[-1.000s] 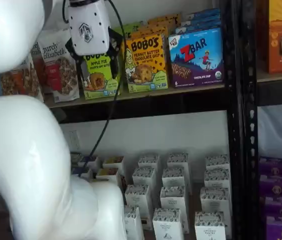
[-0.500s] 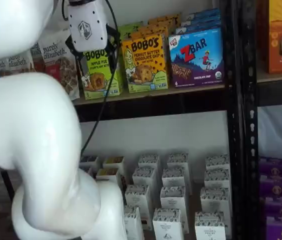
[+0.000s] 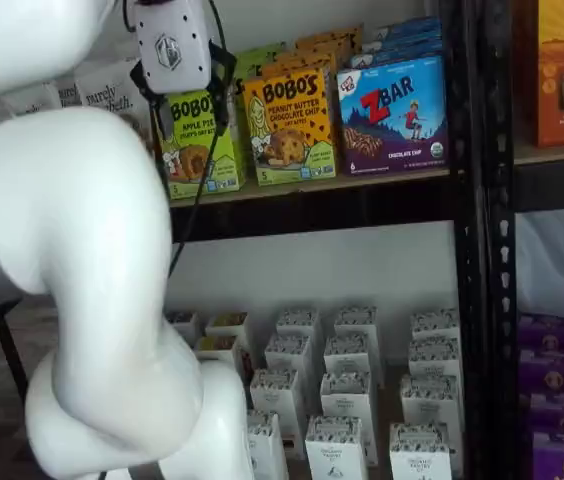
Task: Pick the green box on the top shelf, the fourth from the left
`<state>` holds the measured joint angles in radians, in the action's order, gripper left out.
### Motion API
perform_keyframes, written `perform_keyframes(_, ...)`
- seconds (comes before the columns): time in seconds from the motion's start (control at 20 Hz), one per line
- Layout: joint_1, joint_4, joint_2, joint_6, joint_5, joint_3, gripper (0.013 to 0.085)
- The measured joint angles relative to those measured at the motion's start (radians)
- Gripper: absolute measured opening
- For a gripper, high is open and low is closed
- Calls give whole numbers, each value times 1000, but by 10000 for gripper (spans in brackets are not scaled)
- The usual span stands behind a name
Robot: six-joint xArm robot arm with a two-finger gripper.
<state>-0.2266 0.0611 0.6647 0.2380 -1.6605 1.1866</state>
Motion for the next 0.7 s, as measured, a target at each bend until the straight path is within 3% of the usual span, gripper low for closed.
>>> perform_keyframes(0.25,-4,30,-41,5,27,28,850)
perform_keyframes(0.7,-56,-15,-106,48,81,73,850)
